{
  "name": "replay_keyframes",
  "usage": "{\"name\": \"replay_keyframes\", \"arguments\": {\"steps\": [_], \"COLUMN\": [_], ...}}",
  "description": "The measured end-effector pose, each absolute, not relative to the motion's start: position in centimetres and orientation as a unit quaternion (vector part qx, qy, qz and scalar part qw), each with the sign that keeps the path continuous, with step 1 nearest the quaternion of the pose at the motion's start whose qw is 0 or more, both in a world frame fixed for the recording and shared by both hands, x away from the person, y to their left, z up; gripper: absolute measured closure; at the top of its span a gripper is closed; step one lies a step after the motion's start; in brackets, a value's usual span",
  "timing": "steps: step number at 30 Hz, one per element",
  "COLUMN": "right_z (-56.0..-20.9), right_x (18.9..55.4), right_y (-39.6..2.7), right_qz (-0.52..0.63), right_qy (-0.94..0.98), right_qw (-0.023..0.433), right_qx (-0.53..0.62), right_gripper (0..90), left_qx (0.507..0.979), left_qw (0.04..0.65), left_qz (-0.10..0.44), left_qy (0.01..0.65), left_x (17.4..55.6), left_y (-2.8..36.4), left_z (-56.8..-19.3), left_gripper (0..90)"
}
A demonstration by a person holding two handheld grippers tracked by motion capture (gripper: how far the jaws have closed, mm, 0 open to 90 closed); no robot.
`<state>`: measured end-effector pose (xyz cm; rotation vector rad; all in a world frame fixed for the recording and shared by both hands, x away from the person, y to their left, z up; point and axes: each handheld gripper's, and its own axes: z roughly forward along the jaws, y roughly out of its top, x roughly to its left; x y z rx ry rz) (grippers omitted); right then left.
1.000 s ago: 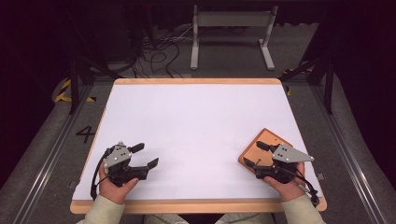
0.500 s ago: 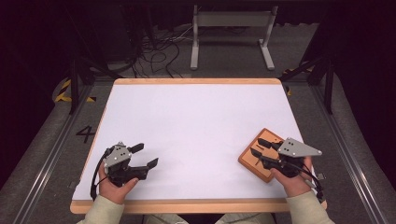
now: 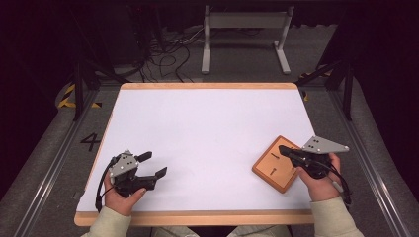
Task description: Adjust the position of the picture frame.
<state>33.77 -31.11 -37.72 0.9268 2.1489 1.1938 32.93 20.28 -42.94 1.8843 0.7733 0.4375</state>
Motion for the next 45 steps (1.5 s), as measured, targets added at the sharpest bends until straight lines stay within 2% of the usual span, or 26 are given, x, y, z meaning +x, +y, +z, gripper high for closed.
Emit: {"name": "replay_keyframes", "arguments": {"steps": [6,13,34,45], "right_z": [-37.4,-38.4,-41.1,-42.8], "right_x": [34.5,36.9,39.2,40.3], "right_y": [-32.5,-33.7,-39.0,-39.7], "right_qz": [0.423,0.378,0.270,0.242], "right_qy": [0.784,0.796,0.801,0.806], "right_qw": [0.269,0.252,0.236,0.220], "right_qx": [0.366,0.401,0.479,0.494], "right_gripper": [90.0,90.0,90.0,90.0], "left_qx": [0.783,0.784,0.785,0.787], "left_qw": [0.504,0.502,0.500,0.498], "left_qz": [0.181,0.179,0.176,0.175], "left_qy": [0.318,0.319,0.321,0.320], "left_x": [33.0,33.0,33.0,33.0], "left_y": [20.2,20.2,20.2,20.3], "left_z": [-42.9,-43.0,-43.1,-43.1], "left_gripper": [23.1,23.1,23.0,23.1]}}
